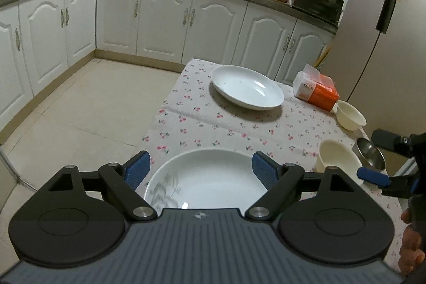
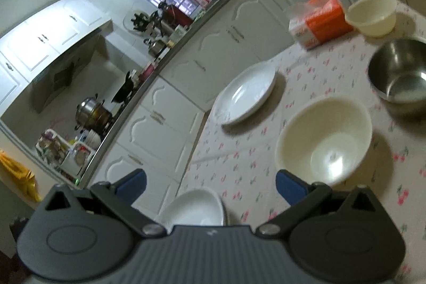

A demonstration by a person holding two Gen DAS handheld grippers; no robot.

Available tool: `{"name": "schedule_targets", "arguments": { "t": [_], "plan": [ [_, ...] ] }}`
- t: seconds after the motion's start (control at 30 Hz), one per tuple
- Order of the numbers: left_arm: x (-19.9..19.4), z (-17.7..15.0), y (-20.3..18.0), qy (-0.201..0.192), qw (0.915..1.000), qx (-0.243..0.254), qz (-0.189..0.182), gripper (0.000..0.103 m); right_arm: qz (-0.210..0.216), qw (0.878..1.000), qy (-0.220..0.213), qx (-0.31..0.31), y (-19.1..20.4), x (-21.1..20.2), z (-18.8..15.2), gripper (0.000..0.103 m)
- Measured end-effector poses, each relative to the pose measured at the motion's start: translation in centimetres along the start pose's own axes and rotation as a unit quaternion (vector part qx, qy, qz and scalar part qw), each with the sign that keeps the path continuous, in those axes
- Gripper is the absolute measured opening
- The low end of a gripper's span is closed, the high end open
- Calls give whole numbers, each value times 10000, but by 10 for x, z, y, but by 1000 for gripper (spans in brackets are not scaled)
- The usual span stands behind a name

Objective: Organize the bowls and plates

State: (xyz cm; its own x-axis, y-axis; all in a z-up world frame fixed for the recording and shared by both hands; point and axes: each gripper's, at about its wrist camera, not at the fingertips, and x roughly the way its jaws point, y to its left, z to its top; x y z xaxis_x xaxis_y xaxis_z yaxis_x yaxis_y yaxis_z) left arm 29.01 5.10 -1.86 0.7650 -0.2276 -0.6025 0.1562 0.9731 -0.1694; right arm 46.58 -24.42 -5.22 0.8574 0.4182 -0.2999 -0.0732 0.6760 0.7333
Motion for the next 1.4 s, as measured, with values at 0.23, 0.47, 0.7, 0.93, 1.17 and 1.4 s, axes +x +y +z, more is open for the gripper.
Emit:
{"name": "schedule_targets", "arguments": {
  "t": [0.23,0.47,0.7,0.93,1.17,1.4],
  "plan": [
    [22,16,-12,131,9999,57,-85,103,-61,9998,-188,-10,-4,11,29,103],
    [48,42,-19,259,9996,-20,-137,103,-28,9998,-143,124,-15,37,62,103],
    [82,72,-28,293,9994,-149,-109,103,-21,9997,-69,225,-26,68,96,100],
    [120,96,-31,255,9990,-343,-91,102,-135,9995,138,263,-38,106,121,93],
    [164,106,-30,465,9971,-606,-46,85,-284,9990,302,164,-47,142,138,93],
    [196,104,-27,736,9934,-876,-3,58,-393,9973,585,218,-55,170,145,93]
  ]
}}
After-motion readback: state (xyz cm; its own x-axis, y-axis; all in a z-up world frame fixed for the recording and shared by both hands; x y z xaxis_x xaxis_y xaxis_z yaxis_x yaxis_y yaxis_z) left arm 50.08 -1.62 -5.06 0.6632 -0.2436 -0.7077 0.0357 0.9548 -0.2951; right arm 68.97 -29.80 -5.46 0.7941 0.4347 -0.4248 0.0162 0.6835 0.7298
